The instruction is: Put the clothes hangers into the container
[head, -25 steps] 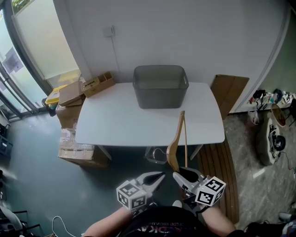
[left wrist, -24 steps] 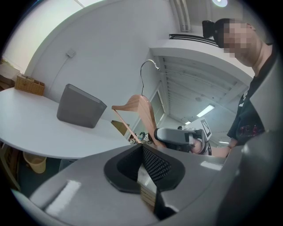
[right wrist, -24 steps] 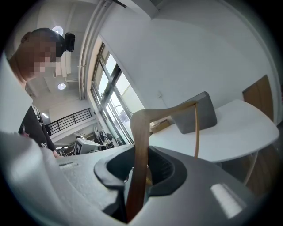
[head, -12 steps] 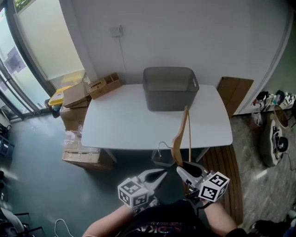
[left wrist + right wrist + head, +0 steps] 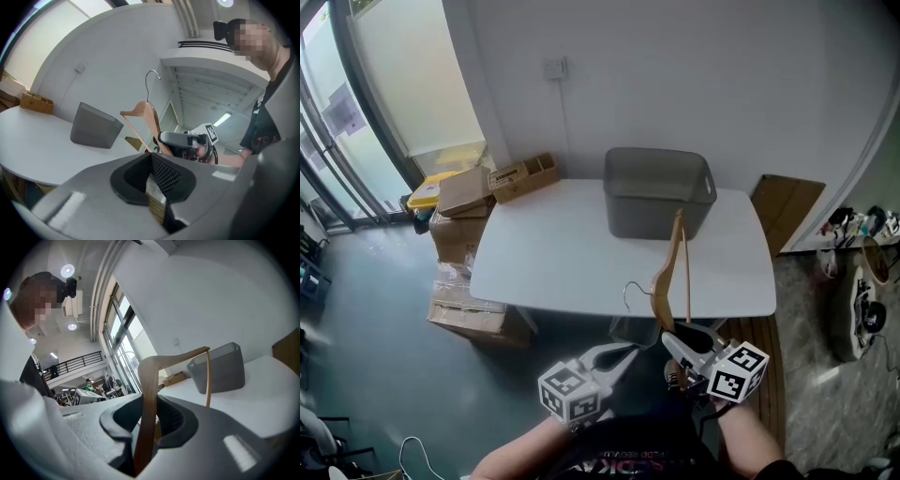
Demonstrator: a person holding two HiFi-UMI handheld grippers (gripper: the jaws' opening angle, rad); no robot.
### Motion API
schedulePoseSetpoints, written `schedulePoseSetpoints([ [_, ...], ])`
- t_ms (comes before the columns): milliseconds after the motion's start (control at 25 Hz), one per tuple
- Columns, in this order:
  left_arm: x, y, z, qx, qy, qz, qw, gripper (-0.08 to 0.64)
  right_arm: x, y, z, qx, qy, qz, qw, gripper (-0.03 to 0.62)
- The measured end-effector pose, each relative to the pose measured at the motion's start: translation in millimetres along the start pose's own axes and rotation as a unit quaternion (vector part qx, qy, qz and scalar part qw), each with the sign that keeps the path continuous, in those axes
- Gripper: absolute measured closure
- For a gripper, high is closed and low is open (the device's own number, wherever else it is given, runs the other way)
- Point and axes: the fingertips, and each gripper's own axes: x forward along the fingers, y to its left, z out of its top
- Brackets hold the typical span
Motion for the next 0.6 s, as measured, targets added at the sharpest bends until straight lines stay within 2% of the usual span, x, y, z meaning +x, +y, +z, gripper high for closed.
schedulePoseSetpoints([
  [360, 79.0, 33.9, 30.3, 0.004, -0.028, 0.054, 0.9981, 0.554, 15.3, -81.3, 52.2, -0.029, 0.044, 0.064, 0.997, 0.495],
  [600, 156.4, 56.6, 67.1, 0.005, -0.047, 0.089, 0.9949, 0.554, 24.2, -153.5, 97.1, -0.054, 0.095, 0.115, 0.987, 0.495],
])
